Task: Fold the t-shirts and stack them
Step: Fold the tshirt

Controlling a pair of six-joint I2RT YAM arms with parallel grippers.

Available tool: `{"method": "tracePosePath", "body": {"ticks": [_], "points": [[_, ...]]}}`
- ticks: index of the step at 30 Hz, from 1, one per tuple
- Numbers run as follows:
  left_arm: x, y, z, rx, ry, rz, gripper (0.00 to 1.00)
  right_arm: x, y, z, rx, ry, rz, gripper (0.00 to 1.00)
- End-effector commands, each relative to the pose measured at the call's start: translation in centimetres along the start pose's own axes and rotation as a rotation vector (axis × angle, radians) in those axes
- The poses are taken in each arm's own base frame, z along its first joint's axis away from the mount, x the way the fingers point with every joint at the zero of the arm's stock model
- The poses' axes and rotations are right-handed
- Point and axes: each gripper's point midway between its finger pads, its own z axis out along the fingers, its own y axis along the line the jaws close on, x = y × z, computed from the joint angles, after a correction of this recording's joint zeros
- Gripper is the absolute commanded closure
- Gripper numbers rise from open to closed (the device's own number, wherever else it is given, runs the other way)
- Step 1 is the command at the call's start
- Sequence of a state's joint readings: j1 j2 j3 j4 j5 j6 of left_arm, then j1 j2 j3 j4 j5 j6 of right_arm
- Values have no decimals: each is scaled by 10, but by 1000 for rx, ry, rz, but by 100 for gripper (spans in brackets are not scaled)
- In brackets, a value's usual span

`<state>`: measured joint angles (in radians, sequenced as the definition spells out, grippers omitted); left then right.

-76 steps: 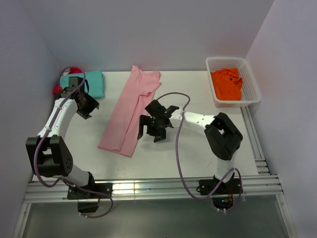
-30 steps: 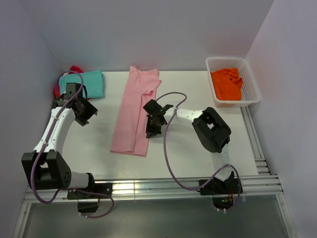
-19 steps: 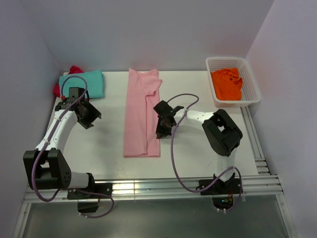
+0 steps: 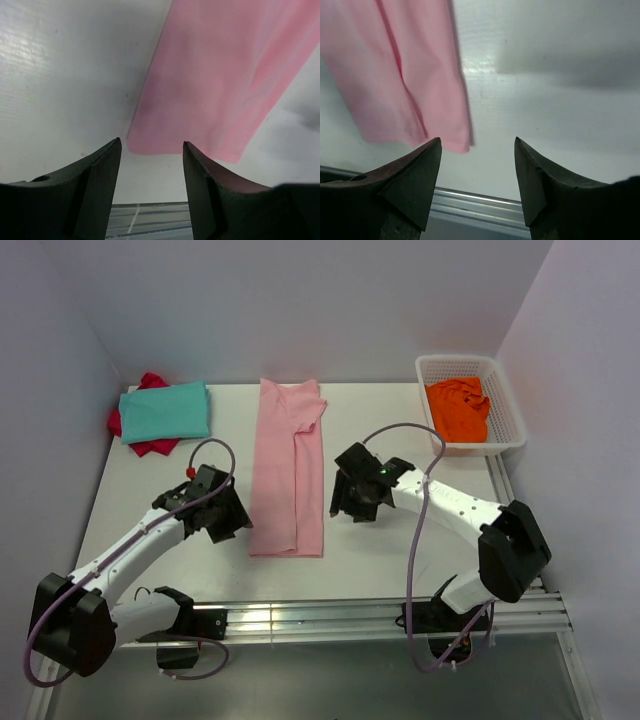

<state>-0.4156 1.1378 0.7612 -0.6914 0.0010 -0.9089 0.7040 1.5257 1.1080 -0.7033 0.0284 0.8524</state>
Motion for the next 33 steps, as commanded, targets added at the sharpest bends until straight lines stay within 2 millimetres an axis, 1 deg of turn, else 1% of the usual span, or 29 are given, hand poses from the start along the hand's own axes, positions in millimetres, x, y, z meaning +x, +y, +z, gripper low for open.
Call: {"method": "tracePosePath", "body": {"ticks": [1,2,4,5,6,8,9,13,16,22,28,33], "points": [[12,-4,4,21,-26,-24,42,23,-21,3,18,44,26,34],[17,0,7,4,-21,-22,42,35,-26,5,11,83,28,35],[25,4,11,-22,-11,-9,43,42,-27,8,-6,95,21,36],[28,6,16,-40,-6,-9,43,48,-30,11,-8,114,14,37],[32,6,18,-45,1,-1,43,49,-28,14,-23,113,11,37],[37,8,25,-61,8,-1,43,56,-31,21,-25,134,6,38],[39,5,27,-56,4,-1,44,56,-28,23,-40,134,5,39],[40,3,30,-72,-13,6,43,59,-29,32,-32,150,-7,40],[42,1,33,-78,-5,14,44,57,-22,34,-46,148,-5,41],[53,10,44,-119,16,34,45,57,-4,37,-66,159,-17,41],[62,19,47,-129,23,39,48,70,15,40,-73,186,-66,41],[63,20,48,-121,26,35,48,79,17,45,-61,203,-90,42]]}}
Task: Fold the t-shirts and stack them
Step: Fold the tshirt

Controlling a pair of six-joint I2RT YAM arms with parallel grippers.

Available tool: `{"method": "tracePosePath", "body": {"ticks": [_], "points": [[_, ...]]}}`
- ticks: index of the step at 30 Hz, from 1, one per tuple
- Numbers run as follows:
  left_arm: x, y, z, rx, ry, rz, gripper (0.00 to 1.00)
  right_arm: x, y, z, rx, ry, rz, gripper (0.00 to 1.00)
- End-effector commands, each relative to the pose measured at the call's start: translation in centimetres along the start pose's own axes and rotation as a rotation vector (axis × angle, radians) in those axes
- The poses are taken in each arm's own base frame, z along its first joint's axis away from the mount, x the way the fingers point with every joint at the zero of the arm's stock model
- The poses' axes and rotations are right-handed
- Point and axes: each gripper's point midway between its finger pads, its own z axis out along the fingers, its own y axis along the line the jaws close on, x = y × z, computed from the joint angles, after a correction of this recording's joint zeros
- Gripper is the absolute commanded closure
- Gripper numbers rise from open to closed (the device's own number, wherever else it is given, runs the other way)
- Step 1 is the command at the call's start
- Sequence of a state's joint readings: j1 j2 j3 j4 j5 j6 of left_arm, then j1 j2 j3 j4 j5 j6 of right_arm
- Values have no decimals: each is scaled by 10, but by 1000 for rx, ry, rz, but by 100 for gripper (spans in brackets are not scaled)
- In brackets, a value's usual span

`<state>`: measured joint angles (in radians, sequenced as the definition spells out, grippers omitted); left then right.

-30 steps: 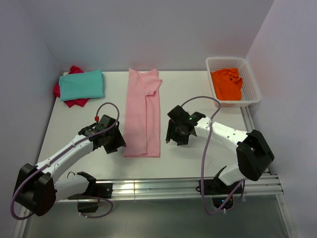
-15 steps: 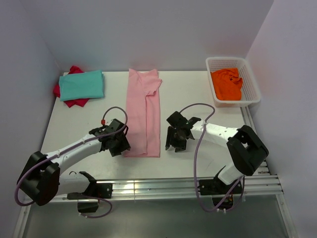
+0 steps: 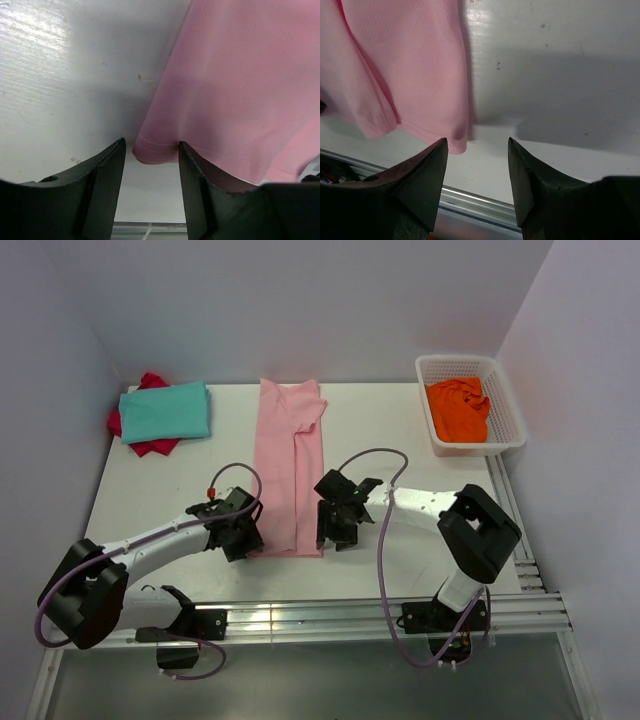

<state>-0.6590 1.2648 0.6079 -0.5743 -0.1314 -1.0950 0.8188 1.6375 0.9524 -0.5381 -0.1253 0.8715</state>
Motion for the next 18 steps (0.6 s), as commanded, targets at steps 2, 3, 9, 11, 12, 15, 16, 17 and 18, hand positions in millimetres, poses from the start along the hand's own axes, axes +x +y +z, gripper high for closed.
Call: {"method": "tracePosePath", "body": {"ticks": [2,3,9,11,12,15,16,17,18], "points": [[-3,-3,2,15,-27,-11,48,-2,13,2,-14,-7,-13,42],[-3,-3,3,17,-27,-10,48,-2,13,4,-12,-5,-11,42],[-2,-4,4,21,-23,-9,48,4,14,17,7,17,-29,47],[-2,-6,4,28,-22,-8,49,6,14,24,16,27,-35,50],[-2,-5,4,28,-20,-6,50,7,13,27,22,35,-40,51],[-2,-6,4,27,-18,-1,55,9,12,31,34,45,-47,61],[-2,-6,4,27,-21,0,58,8,13,30,33,44,-47,64],[-2,-5,4,26,-21,-1,62,8,12,30,36,43,-48,69],[-2,-5,4,25,-21,0,68,8,12,30,39,43,-51,71]]}}
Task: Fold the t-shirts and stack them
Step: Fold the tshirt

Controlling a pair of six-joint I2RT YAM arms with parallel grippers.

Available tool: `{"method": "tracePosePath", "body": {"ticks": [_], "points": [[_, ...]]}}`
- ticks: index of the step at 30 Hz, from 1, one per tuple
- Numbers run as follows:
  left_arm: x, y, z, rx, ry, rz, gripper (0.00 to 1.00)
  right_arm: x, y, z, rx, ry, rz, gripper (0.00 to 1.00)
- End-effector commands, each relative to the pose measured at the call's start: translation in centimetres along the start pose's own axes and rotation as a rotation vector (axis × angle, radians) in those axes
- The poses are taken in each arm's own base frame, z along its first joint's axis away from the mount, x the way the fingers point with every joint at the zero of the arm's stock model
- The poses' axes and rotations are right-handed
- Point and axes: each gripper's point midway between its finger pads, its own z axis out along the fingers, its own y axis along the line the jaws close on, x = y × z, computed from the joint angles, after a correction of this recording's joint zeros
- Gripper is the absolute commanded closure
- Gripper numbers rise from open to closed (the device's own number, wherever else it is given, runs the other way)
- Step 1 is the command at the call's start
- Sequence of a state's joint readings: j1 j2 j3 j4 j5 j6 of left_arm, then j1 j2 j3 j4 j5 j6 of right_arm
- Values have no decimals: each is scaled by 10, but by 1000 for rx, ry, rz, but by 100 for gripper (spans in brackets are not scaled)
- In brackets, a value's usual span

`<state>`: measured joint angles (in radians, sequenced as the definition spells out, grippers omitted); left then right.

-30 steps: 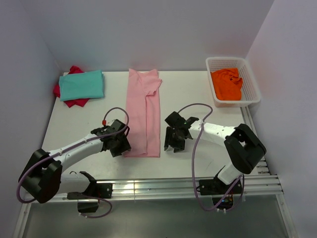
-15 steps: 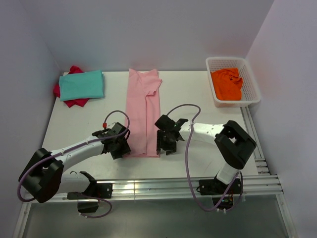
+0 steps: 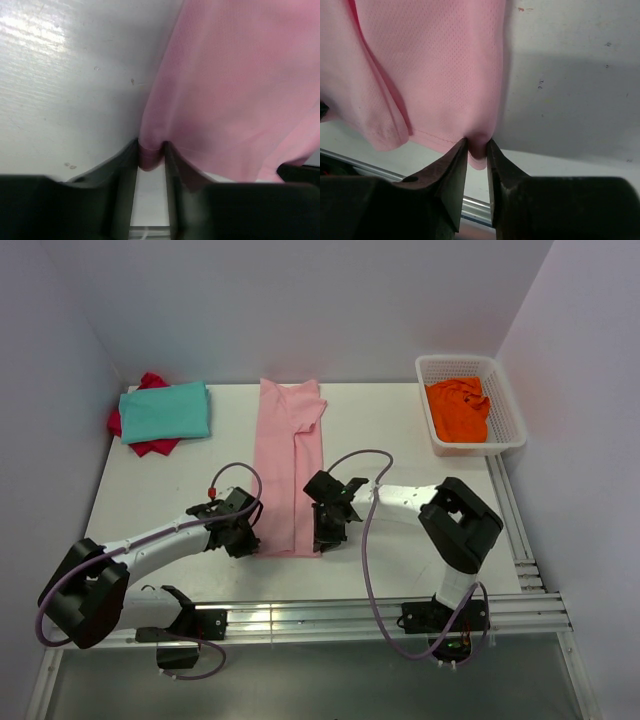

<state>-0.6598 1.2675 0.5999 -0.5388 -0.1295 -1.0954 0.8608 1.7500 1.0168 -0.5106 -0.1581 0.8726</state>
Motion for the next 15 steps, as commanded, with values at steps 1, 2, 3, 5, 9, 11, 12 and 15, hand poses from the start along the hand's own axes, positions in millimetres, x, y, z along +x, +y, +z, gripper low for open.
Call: {"method": "tracePosePath", "body": {"ticks": [1,2,3,5,9,11,12,15], "points": [[-1,-1,1,3,-13,1,85,0,-7,9,47,-8,-15,73],[0,1,2,-4,-8,1,90,1,-7,9,45,-6,-20,78],[0,1,2,-8,-8,0,97,2,-8,8,48,-4,-26,80],[0,0,1,-10,-5,4,100,1,-10,6,51,-5,-38,90],[-1,-4,-8,6,-3,12,100,1,-21,-8,90,-18,-75,100],[-3,-15,-19,45,-3,12,100,2,-23,-16,97,-21,-83,100],[-4,-17,-24,54,0,15,100,6,-24,-23,98,-13,-93,100],[-4,-27,-40,78,11,18,100,11,-25,-40,95,-3,-103,100]]}}
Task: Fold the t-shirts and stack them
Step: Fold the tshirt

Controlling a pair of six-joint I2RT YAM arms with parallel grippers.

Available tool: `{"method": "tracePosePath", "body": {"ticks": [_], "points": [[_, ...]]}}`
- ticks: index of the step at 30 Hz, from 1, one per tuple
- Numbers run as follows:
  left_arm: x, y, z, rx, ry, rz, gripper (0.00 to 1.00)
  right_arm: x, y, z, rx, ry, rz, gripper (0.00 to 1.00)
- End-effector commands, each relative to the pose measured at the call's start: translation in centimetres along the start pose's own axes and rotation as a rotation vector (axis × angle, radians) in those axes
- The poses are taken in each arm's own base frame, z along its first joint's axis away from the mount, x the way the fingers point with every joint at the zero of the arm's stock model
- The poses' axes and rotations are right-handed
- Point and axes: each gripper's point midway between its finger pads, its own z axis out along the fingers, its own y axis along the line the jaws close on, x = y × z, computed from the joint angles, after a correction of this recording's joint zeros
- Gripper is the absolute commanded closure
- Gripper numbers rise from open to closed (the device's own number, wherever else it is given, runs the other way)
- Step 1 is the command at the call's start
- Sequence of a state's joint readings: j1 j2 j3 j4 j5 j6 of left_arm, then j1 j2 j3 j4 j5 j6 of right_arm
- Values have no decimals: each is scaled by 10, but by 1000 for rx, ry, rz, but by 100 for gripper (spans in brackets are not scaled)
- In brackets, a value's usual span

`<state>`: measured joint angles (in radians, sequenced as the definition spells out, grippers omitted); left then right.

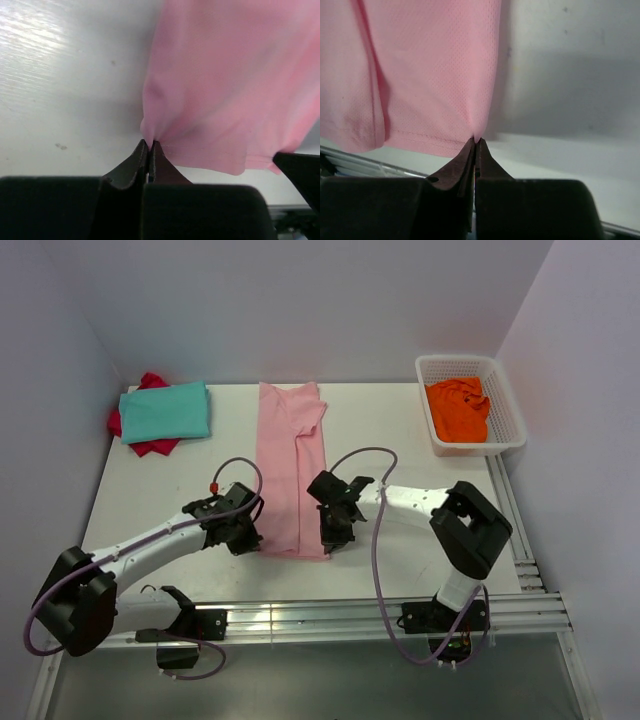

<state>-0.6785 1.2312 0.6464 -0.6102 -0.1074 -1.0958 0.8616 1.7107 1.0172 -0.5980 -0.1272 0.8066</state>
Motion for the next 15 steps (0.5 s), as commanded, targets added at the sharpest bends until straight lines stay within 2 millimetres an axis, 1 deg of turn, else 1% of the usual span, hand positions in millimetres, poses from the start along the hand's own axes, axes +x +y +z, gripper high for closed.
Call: {"method": "tracePosePath", "body": {"ticks": [1,2,3,4,5,6,7,8,9,10,11,12,13,15], "points": [[-7,-20,-31,55,-8,3,100,8,-11,-31,38,-11,-43,100],[-6,-22,-34,57,-4,5,100,8,-12,-36,37,-14,-40,100],[-7,-22,-37,54,-4,3,100,7,-11,-45,30,-25,-43,100],[-10,-27,-43,62,-9,0,100,6,-10,-49,30,-29,-44,100],[-10,-25,-46,46,-4,-2,100,4,-10,-53,34,-38,-46,100],[-12,-26,-49,43,-5,-4,100,1,-7,-62,32,-47,-53,100],[-17,-35,-56,59,-13,-5,100,-2,-4,-66,32,-56,-56,100],[-18,-37,-59,58,-14,-2,100,-7,-3,-70,40,-71,-58,100],[-21,-40,-60,52,-14,-1,100,-14,0,-77,44,-82,-60,100],[-30,-51,-67,73,-37,-2,100,-19,1,-81,48,-91,-60,100],[-34,-54,-71,73,-47,3,100,-25,3,-84,50,-102,-62,100],[-38,-56,-73,64,-54,8,100,-35,7,-91,55,-118,-70,100],[-46,-68,-78,75,-68,10,100,-45,6,-96,58,-131,-58,100],[-57,-73,-80,65,-92,27,100,-63,11,-106,54,-154,-64,100]]}}
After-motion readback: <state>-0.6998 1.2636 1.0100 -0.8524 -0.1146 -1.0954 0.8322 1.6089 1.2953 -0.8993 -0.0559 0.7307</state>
